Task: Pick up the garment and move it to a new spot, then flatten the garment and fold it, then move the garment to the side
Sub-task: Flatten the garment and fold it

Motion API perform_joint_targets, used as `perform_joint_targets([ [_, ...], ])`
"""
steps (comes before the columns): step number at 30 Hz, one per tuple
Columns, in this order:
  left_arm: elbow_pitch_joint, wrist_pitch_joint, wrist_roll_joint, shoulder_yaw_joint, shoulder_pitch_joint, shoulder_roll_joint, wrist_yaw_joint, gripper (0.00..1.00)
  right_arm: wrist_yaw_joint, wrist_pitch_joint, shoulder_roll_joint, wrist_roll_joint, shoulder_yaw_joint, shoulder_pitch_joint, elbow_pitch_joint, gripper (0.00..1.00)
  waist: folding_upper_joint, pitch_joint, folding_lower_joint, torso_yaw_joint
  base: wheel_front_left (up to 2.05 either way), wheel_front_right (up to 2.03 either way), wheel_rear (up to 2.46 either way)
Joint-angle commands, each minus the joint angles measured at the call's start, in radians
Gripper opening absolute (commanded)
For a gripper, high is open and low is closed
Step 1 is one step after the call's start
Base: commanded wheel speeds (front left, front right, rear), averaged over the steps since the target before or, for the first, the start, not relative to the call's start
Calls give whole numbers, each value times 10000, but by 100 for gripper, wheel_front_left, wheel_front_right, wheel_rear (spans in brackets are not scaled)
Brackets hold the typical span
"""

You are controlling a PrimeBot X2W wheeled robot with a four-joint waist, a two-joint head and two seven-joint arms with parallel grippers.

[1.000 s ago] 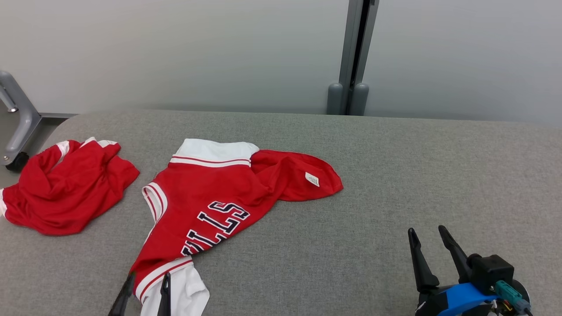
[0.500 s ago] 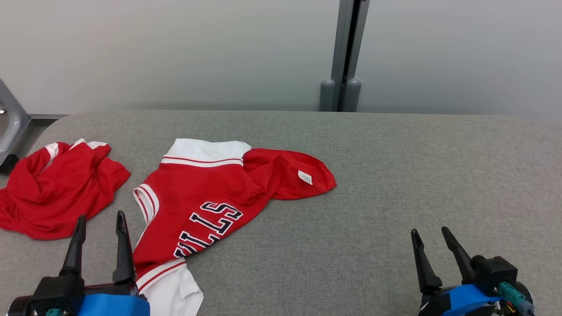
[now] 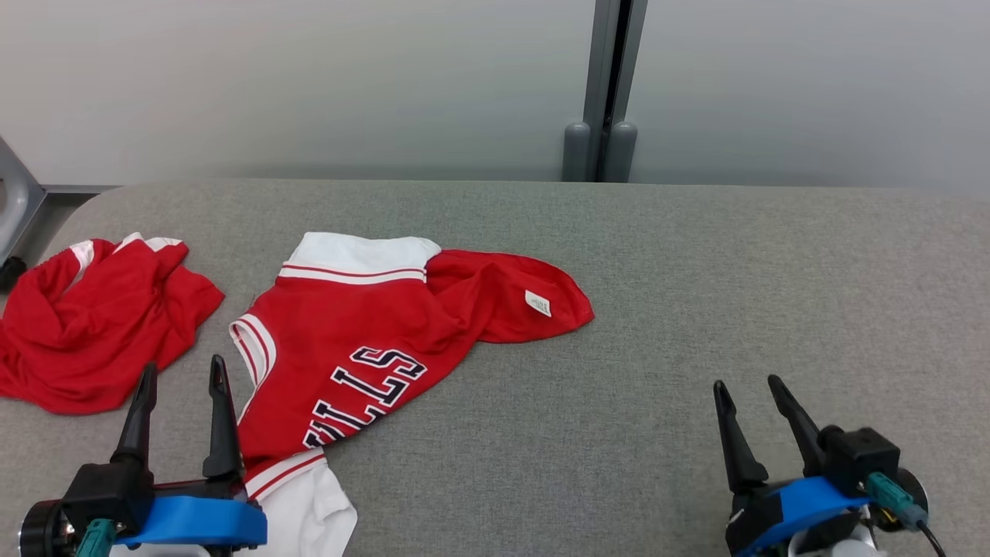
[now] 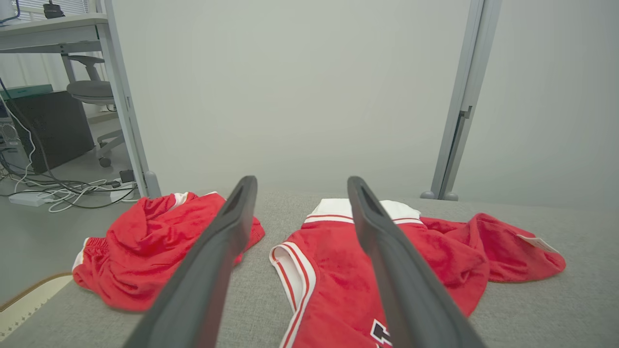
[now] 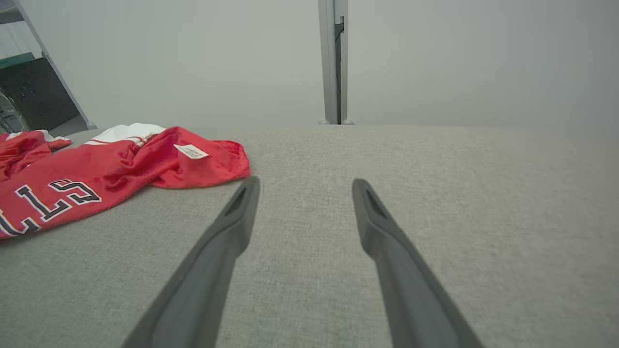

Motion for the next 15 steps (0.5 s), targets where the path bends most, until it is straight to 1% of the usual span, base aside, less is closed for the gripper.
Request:
perform_joint_targets([
  [1, -16, -4, 39, 18, -209, -28, -67, 100, 1, -36, -20, -106, 85, -303, 23, 100, 0, 84, -1, 87, 0, 0, 0],
  [7, -95, -4, 97, -57, -468, -150, -115, 100, 1, -37, -71, -470, 697, -1821, 565, 100, 0, 494, -1, 414, 0, 0, 0],
  [10, -129, -4, 78, -152, -659, -200, -143, 100, 1, -37, -150, -588, 1020, -2866, 1096, 100, 0, 789, -1, 628, 0, 0, 0],
  [15, -221, -4, -16, -391, -1032, -280, -170, 100, 1, -36, -392, -729, 1384, -4419, 2414, 100, 0, 1307, -1, 1079, 0, 0, 0],
])
